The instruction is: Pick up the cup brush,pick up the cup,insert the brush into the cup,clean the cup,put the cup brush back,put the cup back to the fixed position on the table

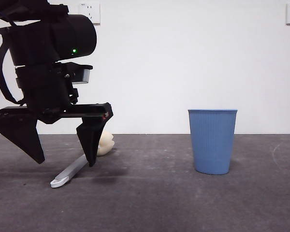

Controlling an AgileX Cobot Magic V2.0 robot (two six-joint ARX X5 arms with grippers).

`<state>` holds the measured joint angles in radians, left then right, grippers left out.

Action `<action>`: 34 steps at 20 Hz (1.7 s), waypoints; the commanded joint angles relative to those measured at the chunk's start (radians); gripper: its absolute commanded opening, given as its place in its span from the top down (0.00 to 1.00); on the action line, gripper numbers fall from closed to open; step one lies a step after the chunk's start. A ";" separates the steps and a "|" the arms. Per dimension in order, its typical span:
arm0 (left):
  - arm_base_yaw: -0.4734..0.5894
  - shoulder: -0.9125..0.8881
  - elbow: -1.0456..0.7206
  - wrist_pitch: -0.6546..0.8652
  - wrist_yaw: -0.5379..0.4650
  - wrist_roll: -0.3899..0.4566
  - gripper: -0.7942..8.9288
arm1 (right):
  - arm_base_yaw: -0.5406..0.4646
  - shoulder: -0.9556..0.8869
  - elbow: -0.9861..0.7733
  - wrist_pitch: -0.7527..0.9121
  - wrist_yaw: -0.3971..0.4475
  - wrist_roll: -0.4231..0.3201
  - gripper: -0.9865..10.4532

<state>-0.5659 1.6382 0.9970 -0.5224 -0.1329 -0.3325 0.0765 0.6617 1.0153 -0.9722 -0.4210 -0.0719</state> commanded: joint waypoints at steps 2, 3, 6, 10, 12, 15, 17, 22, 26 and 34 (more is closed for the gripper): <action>-0.003 0.026 0.001 0.013 -0.003 -0.036 0.31 | -0.002 0.000 0.001 0.006 -0.003 0.013 0.36; -0.003 0.039 0.001 0.011 0.005 -0.043 0.31 | -0.002 0.000 0.001 0.006 -0.003 0.013 0.36; -0.003 0.061 0.001 -0.003 0.005 -0.056 0.31 | -0.002 -0.001 0.001 0.006 -0.003 0.016 0.36; -0.011 0.061 0.001 -0.003 0.007 -0.060 0.60 | -0.002 -0.001 0.001 0.006 0.000 0.016 0.36; -0.021 0.061 0.001 -0.002 0.011 -0.060 0.74 | -0.002 -0.001 0.001 0.006 0.000 0.016 0.36; -0.027 0.061 0.001 -0.002 0.037 -0.060 0.87 | -0.002 -0.001 0.001 0.006 0.000 0.016 0.36; -0.028 0.061 0.001 0.002 0.038 -0.060 0.93 | -0.002 -0.001 0.001 0.006 0.000 0.016 0.36; -0.028 0.060 0.001 -0.004 0.058 -0.060 0.93 | -0.002 -0.001 0.001 0.006 0.000 0.016 0.36; -0.027 0.038 0.001 -0.009 0.057 -0.059 0.93 | -0.002 -0.001 0.001 0.006 0.000 0.016 0.36; -0.015 -0.251 0.006 -0.029 0.059 0.023 0.93 | -0.002 0.023 -0.010 0.026 -0.069 0.010 0.36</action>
<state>-0.5835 1.3994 0.9977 -0.5537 -0.0753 -0.3386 0.0765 0.6827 1.0130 -0.9482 -0.4843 -0.0639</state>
